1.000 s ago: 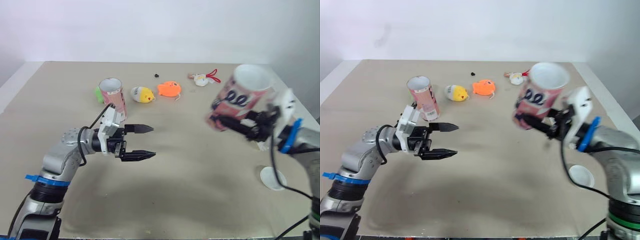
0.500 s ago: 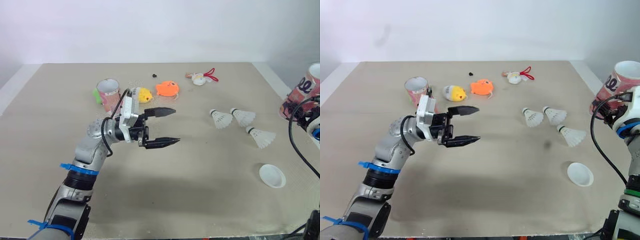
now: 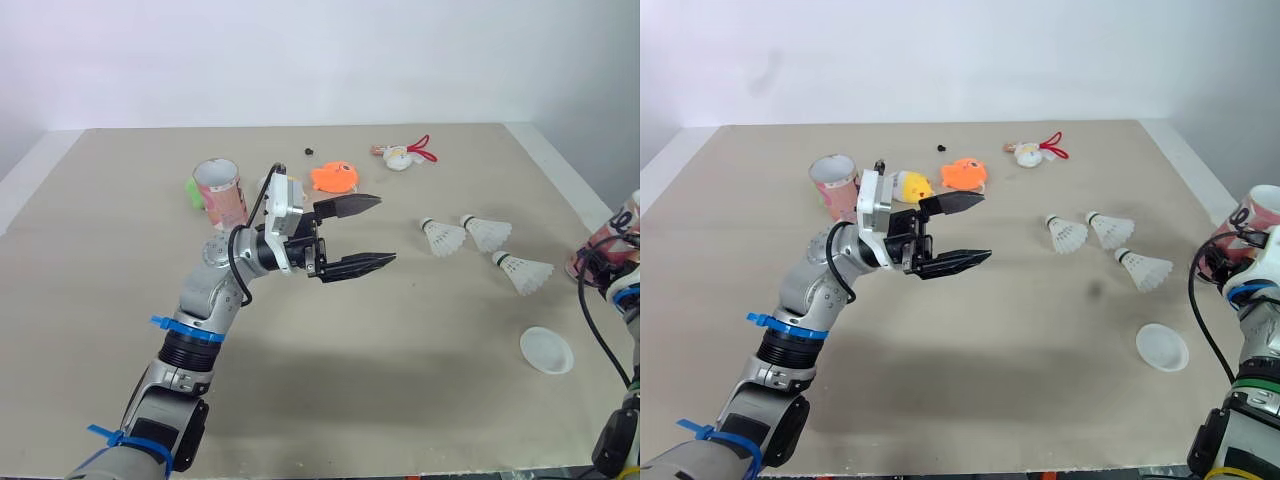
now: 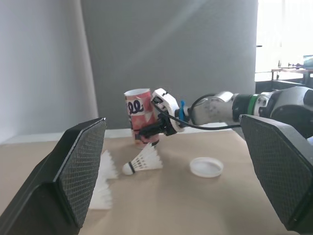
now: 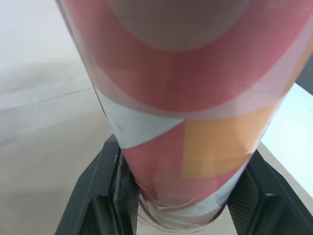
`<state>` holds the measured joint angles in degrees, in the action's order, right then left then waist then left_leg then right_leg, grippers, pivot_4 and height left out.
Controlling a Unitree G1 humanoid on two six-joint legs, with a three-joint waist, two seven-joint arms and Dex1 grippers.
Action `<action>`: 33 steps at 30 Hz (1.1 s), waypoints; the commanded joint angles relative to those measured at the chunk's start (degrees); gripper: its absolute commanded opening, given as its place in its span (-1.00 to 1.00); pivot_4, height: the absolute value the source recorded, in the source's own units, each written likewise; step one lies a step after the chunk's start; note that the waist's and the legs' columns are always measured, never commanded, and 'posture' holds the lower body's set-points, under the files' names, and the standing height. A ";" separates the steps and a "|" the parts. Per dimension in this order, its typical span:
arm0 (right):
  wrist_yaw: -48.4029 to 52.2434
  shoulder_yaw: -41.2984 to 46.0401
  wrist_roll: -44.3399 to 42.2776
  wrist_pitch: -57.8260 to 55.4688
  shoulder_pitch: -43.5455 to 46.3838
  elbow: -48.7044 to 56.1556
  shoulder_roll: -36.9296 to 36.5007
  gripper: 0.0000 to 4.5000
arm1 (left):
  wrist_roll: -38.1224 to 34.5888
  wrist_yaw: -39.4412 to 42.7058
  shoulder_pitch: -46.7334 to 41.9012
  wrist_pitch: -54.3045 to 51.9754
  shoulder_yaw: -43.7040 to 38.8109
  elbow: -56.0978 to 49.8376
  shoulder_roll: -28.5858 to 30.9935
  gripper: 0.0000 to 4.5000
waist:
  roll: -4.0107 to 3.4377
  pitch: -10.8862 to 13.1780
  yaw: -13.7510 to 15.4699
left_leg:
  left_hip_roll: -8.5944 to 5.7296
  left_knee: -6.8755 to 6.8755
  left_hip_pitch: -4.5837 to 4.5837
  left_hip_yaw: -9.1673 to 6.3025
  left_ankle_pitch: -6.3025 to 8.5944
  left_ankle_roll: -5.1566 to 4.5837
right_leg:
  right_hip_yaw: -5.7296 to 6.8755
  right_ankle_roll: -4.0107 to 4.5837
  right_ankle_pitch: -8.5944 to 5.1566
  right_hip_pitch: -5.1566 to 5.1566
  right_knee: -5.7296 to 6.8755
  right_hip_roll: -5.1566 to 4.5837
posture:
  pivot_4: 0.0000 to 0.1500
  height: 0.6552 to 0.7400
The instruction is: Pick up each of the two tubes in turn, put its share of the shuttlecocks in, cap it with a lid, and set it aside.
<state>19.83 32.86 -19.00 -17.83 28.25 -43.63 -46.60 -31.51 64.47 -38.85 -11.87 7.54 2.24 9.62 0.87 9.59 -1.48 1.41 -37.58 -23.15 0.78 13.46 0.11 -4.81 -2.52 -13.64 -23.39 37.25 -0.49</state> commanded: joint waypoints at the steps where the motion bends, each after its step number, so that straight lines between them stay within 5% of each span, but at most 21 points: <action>1: -0.06 2.57 -2.61 -0.27 -1.78 3.80 0.84 -0.03 | -0.44 0.65 -1.38 -0.50 0.19 -0.54 -0.19 1.00 | -0.01 0.00 -0.03 | 0.00 0.00 0.00 0.02 0.00 0.00 | -0.02 -0.01 0.01 0.00 -0.01 0.00 | 1.00 1.00; 3: -0.08 3.23 -3.71 -1.25 -2.93 4.99 1.47 0.36 | -0.47 0.66 -1.62 -0.66 0.19 -0.34 -0.19 1.00 | 0.00 0.00 -0.04 | 0.00 0.00 0.01 0.07 0.00 0.00 | -0.06 -0.08 0.03 0.00 -0.04 0.00 | 1.00 1.00; 4: 0.30 3.48 -4.33 -1.49 -3.46 5.81 1.76 0.36 | -0.48 0.61 -1.75 -0.73 0.18 -0.21 -0.20 1.00 | 0.00 0.00 -0.04 | 0.00 0.00 0.01 0.07 0.00 0.00 | -0.06 -0.09 0.03 0.00 -0.04 0.00 | 1.00 1.00; 7: 0.57 3.34 -5.32 -2.66 -4.66 8.09 2.15 0.91 | -0.44 0.45 -2.01 -0.99 0.14 0.18 -0.29 1.00 | -0.01 0.00 -0.04 | 0.00 -0.02 0.01 0.10 0.00 0.00 | -0.09 -0.14 0.06 0.01 -0.07 0.01 | 1.00 1.00; 8: 0.46 3.20 -5.44 -3.04 -4.91 8.58 2.17 0.96 | -0.41 0.46 -2.04 -1.03 0.14 0.25 -0.31 1.00 | -0.02 -0.01 -0.05 | 0.01 -0.02 0.02 0.11 0.00 0.00 | -0.10 -0.14 0.06 0.01 -0.07 0.01 | 1.00 1.00; 33: 7.06 5.42 -8.60 -12.95 -15.73 21.38 -2.64 0.96 | -1.64 1.11 -0.70 -2.81 -0.71 -0.88 0.77 1.00 | -0.08 -0.04 -0.05 | 0.00 -0.02 0.04 0.29 0.00 0.00 | -0.30 -0.52 -0.05 -0.01 -0.10 0.01 | 1.00 1.00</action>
<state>25.57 36.07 -26.40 -29.79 13.43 -26.73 -46.95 -32.05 65.53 -39.40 -14.35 7.96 3.35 10.18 0.79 9.55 -1.53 1.41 -37.60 -23.11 1.07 13.46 0.11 -5.11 -3.05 -13.69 -23.40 37.15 -0.48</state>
